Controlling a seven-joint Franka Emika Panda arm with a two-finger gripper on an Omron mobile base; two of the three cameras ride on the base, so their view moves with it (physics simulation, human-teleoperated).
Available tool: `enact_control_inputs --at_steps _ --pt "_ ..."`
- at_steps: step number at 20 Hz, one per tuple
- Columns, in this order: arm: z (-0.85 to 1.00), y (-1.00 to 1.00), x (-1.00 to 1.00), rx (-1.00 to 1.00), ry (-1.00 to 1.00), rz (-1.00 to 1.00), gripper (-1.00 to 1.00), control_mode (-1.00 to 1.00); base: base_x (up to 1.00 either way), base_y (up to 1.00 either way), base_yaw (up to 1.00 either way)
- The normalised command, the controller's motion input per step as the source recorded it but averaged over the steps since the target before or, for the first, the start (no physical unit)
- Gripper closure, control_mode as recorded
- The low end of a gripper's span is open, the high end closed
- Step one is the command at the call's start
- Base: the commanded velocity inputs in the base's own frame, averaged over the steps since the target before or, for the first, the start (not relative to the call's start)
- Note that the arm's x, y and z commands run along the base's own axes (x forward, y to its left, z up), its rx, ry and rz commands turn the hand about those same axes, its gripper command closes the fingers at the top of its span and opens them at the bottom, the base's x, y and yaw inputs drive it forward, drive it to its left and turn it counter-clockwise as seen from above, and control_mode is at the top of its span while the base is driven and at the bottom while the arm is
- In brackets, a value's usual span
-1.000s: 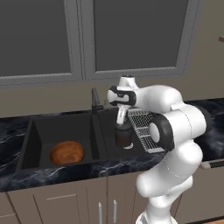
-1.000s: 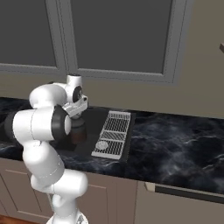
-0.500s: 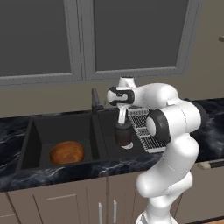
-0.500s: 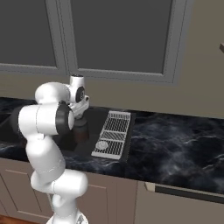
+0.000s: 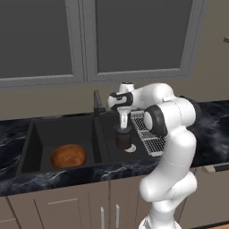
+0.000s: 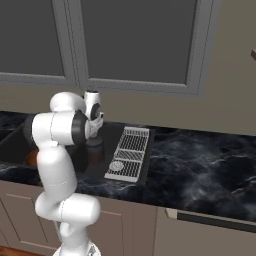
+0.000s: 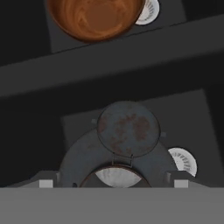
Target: Place the bowl in the left basin and the jug in the right basin of the sink.
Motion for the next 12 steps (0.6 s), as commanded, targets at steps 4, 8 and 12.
enact_control_inputs --at_steps 4,8,12 --pt "-0.39 0.0 0.37 0.0 0.0 0.06 1.0 -1.0 0.0 0.0 0.0" --pt "-0.43 0.0 0.41 0.0 0.0 0.05 1.0 -1.0 0.0 0.0 0.0" --pt "-0.41 0.02 0.41 0.0 0.0 0.04 1.0 -1.0 0.0 0.0 0.0"
